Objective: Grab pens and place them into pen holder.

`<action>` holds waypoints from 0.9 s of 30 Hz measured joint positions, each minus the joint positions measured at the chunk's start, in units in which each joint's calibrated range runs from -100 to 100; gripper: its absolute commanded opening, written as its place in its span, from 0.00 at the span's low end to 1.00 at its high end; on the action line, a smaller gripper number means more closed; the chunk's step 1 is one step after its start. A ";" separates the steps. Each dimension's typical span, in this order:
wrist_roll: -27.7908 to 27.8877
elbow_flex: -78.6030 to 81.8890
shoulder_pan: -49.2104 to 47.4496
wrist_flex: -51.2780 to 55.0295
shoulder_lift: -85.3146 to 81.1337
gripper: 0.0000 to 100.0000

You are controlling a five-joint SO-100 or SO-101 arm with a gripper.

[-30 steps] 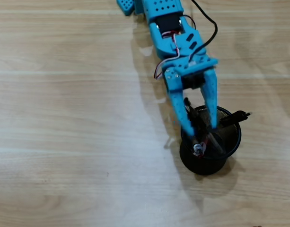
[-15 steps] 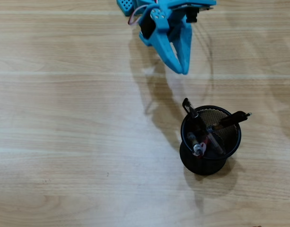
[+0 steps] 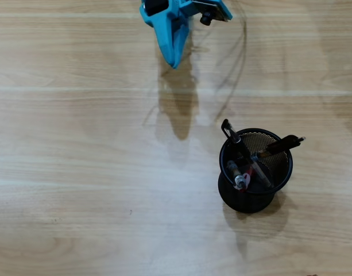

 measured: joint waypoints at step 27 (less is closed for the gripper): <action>12.16 5.77 0.00 53.98 -33.08 0.03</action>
